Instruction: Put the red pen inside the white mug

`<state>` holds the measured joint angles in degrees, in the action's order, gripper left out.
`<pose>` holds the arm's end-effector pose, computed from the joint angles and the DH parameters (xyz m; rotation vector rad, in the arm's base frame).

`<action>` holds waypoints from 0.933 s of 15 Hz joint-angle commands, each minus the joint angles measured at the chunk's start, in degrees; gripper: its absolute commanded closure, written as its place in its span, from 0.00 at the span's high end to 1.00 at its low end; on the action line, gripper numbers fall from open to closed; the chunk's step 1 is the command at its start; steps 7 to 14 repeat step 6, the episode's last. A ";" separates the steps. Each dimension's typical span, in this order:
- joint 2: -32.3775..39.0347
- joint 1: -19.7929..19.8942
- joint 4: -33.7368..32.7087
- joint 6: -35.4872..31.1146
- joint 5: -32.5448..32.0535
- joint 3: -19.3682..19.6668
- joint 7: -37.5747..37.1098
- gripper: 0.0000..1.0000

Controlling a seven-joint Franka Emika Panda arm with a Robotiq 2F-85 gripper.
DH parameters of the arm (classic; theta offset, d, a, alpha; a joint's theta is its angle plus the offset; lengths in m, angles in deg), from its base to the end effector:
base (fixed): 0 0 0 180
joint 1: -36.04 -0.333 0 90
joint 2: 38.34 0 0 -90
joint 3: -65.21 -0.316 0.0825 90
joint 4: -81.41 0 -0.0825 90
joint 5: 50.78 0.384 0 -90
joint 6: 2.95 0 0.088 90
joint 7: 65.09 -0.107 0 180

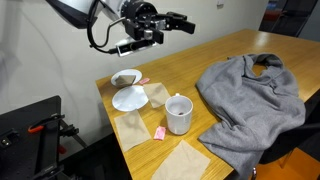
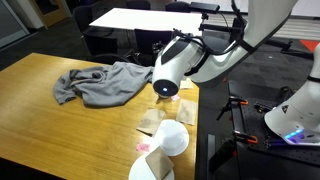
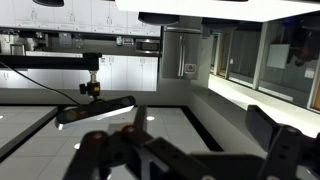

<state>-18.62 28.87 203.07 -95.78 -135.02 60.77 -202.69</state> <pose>0.5478 0.0075 0.2728 1.4485 -1.1645 1.2041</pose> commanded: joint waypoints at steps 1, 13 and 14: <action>-0.74 0.52 0.35 -0.25 -0.07 -0.87 0.24 1.00; -1.70 0.40 1.18 -0.87 -0.03 -1.46 0.43 1.00; -1.70 0.40 1.18 -0.87 -0.03 -1.46 0.43 1.00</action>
